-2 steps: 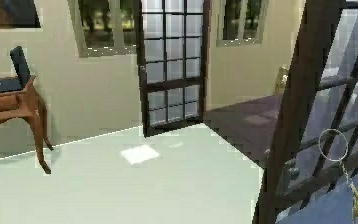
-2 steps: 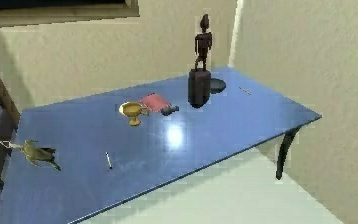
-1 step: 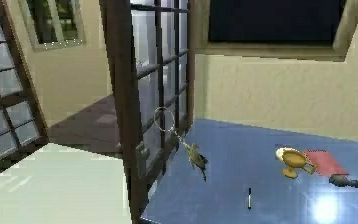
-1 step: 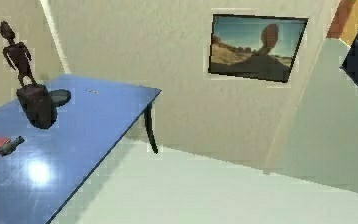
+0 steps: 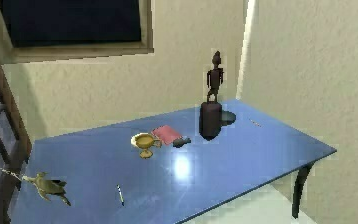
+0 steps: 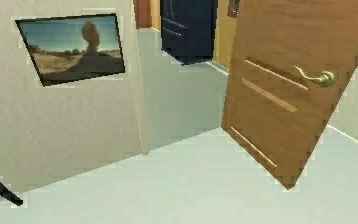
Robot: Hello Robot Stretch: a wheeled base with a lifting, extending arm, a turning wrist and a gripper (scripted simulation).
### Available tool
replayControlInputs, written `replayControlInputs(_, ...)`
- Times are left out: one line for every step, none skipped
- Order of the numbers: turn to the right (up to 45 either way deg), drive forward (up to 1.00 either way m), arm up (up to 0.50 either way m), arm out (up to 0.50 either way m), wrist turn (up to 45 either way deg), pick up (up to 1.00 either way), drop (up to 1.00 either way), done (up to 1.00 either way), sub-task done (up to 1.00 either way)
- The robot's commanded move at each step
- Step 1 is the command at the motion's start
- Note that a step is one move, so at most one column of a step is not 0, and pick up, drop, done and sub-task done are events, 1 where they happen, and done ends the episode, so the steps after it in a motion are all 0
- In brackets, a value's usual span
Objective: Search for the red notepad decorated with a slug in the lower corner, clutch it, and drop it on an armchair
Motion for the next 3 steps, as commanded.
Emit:
replayControlInputs(24.0,0.0,0.0,0.0,0.0,0.0,0.0,0.0,0.0)
replayControlInputs(0.0,0.5,0.0,0.0,0.0,0.0,0.0,0.0,0.0)
replayControlInputs(-45.0,0.0,0.0,0.0,0.0,0.0,0.0,0.0,0.0)
